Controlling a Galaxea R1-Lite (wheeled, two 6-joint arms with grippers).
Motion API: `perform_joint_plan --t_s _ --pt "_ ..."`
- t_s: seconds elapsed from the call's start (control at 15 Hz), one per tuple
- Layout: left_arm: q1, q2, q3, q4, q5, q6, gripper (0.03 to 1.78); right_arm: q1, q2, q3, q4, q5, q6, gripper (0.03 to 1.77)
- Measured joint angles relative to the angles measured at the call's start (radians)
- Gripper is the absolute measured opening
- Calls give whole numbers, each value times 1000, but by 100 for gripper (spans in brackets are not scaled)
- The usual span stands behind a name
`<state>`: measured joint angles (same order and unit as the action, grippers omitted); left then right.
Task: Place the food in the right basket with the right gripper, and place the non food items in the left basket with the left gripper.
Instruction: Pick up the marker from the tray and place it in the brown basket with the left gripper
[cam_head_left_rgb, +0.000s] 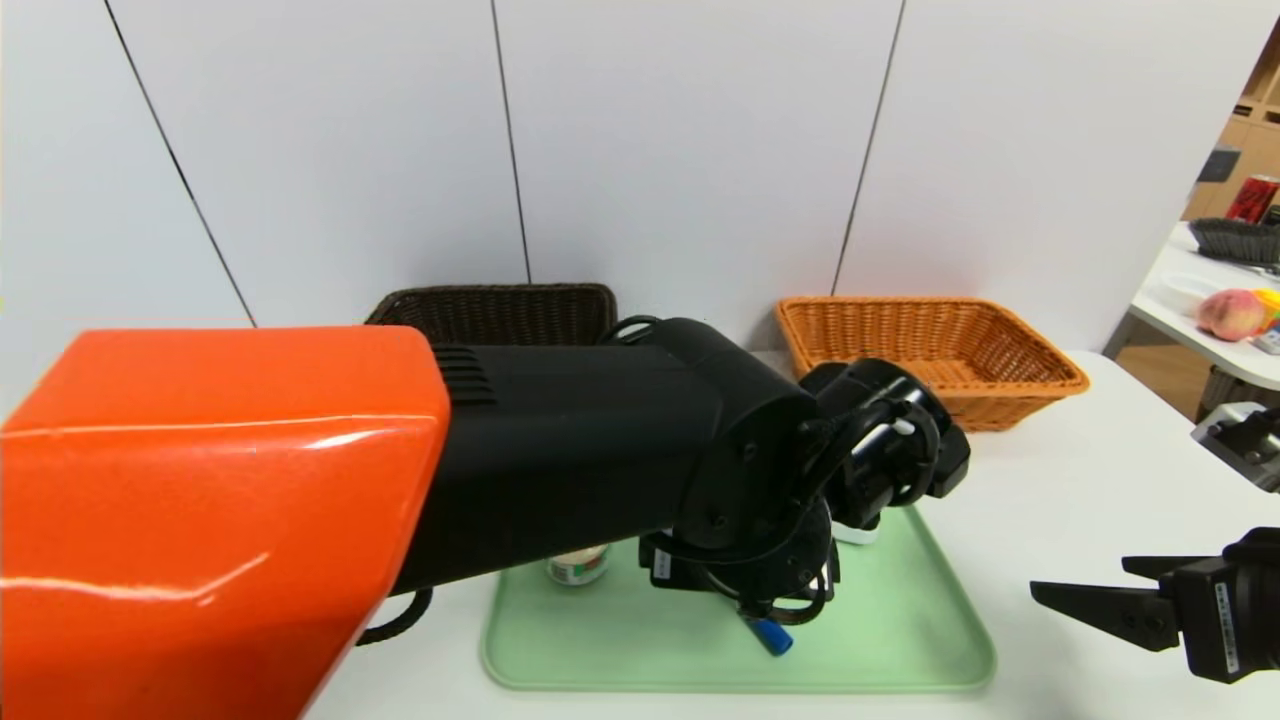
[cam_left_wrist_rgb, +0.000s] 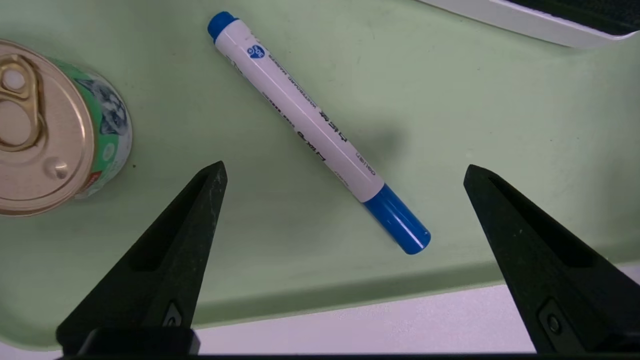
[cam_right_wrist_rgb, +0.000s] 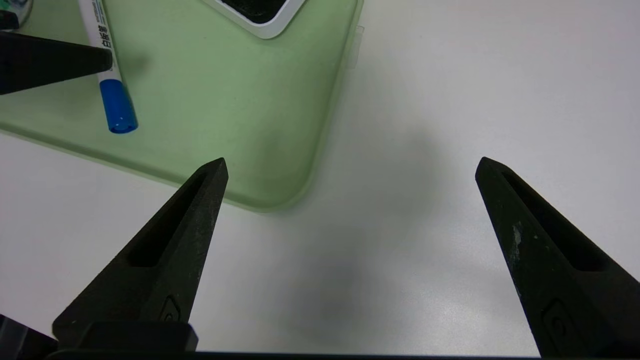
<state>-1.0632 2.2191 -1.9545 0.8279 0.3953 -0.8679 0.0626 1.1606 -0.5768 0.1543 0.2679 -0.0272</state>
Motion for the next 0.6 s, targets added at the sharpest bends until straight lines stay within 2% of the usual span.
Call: perform_joint_plan --t_s 0.13,0.33,0.6 --pt "1 25 -6 -3 13 -17 169 0 -2 4 0 0 0 171" --pt "6 56 -8 -3 84 -45 169 0 -7 10 0 0 0 171" --pt "16 67 -14 -3 95 -53 169 0 -9 13 0 0 0 171"
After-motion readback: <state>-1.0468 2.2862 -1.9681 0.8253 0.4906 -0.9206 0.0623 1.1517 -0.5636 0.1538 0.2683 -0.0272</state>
